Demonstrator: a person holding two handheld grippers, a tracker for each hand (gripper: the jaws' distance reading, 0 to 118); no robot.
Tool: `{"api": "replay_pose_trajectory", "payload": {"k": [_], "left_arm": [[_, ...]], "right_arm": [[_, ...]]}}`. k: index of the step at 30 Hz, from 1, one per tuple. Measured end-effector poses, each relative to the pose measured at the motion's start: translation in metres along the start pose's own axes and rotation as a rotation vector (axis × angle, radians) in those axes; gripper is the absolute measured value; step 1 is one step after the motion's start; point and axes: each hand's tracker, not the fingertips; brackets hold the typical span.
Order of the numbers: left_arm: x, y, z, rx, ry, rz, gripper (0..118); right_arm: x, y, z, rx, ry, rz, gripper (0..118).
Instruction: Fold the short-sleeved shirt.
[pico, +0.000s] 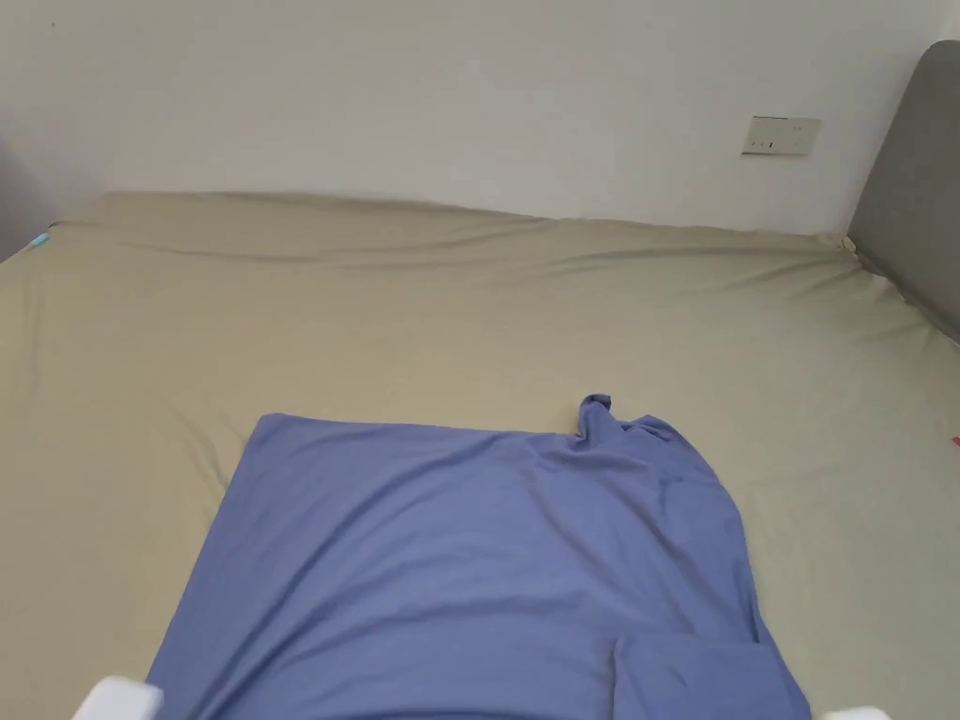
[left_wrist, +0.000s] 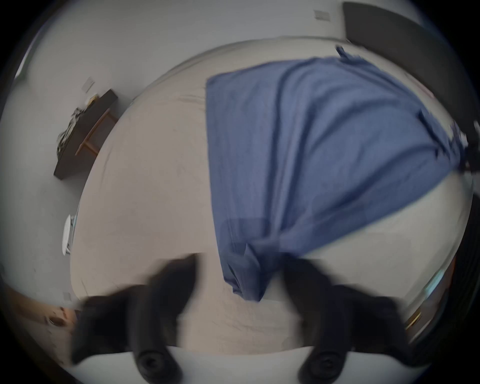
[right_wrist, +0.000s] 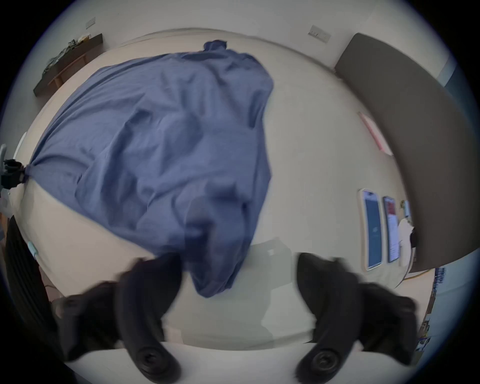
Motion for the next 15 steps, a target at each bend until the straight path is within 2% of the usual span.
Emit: {"api": "replay_pose_trajectory", "payload": {"k": [1, 2, 5, 8, 13, 14, 15], "left_arm": [[-0.003, 0.006, 0.006, 0.033, -0.016, 0.038, 110], [-0.007, 0.013, 0.019, 0.118, -0.027, 0.089, 118], [-0.013, 0.043, 0.072, 0.37, 0.006, 0.224, 114], [-0.013, 0.071, 0.129, 0.622, 0.005, 0.308, 114], [0.008, 0.098, 0.21, 0.94, 0.05, 0.284, 112], [0.015, 0.1, 0.223, 0.976, 0.069, 0.268, 110], [0.022, 0.102, 0.233, 0.998, 0.086, 0.253, 101]], "right_arm": [[0.002, 0.005, 0.01, 0.046, 0.002, -0.014, 102], [0.005, 0.014, 0.022, 0.1, -0.005, -0.04, 102], [0.003, 0.045, 0.073, 0.301, -0.013, -0.102, 102], [-0.009, 0.073, 0.135, 0.564, -0.03, -0.118, 102], [-0.042, 0.098, 0.216, 0.878, -0.096, -0.102, 102], [-0.048, 0.1, 0.226, 0.92, -0.095, -0.101, 102], [-0.054, 0.101, 0.236, 0.949, -0.083, -0.094, 100]]}}
